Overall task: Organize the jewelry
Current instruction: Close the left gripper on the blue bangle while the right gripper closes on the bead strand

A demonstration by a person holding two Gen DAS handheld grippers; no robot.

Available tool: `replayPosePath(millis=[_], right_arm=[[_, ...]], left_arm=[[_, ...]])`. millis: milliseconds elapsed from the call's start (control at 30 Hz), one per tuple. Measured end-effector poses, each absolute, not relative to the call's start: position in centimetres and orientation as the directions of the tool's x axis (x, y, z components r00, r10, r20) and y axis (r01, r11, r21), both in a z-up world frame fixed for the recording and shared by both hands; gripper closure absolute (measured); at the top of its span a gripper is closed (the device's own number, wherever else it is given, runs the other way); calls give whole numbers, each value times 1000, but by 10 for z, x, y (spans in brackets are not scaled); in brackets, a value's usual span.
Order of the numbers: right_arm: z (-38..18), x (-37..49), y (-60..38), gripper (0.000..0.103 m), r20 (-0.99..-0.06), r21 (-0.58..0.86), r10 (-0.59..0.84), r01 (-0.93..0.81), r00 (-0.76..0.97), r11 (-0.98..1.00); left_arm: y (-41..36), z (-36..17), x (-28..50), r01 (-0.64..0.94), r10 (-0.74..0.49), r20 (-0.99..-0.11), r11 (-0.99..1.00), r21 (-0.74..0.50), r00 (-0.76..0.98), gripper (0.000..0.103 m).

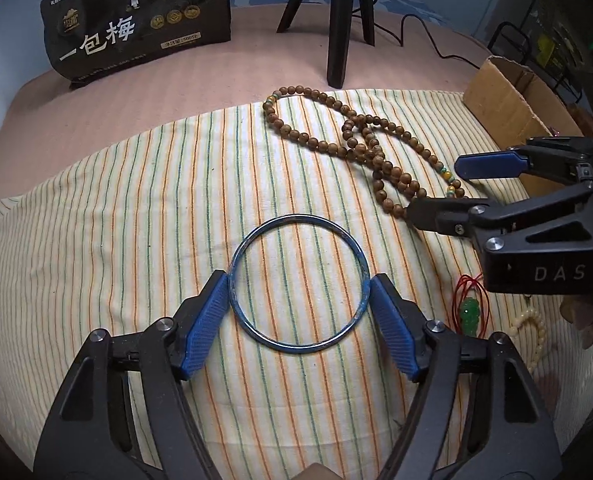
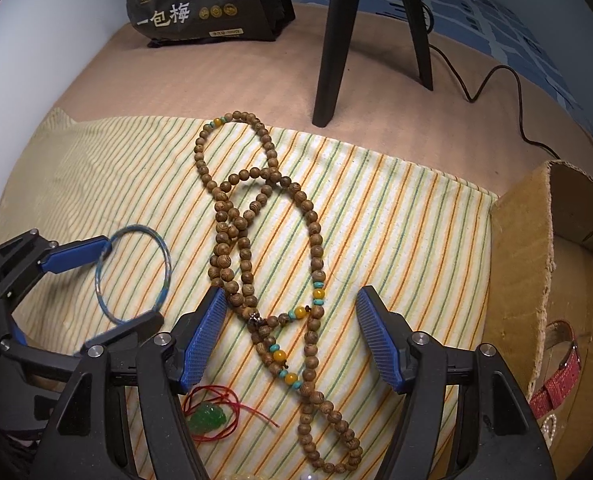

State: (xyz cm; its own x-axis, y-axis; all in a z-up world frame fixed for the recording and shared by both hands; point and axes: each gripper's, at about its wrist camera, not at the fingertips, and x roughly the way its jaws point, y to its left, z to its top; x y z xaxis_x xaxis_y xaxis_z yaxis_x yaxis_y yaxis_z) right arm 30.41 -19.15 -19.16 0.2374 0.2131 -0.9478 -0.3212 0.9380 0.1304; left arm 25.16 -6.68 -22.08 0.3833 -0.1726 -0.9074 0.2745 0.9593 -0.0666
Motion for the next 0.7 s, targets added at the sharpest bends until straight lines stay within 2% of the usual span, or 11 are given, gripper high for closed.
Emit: replayPosePath(millis=[233,500,533,567,600,667,700], right_arm=[[-189,301,-183,36,-945,150,241,-357,224,922],[-195,293,-162,37,-953,33,153,-411,262,911],[-195,292,-159,43,-952,30,152,-414,265,910],[-194,291,-158,56,-951,34,158,-416,267,908],[-193,290,-156,62,-949,37,162,-417,269,908],[-191,290,-153,88,-949,43,168,-416,268,908],[-191,290,-152,89,-948,51,174,-414,265,909]], left_arm=[[-51,-219,249,260,-170,-904,963,-69,393,29],[-34,-215,247,226,-165,-901,971,-77,401,30],[-32,-214,247,223,-165,-901,972,-78,402,30],[-31,-213,246,222,-165,-900,972,-79,403,30],[-30,-212,245,219,-166,-899,972,-82,404,30],[-27,-209,243,211,-173,-898,973,-92,405,30],[-27,-208,242,209,-174,-897,973,-94,407,30]])
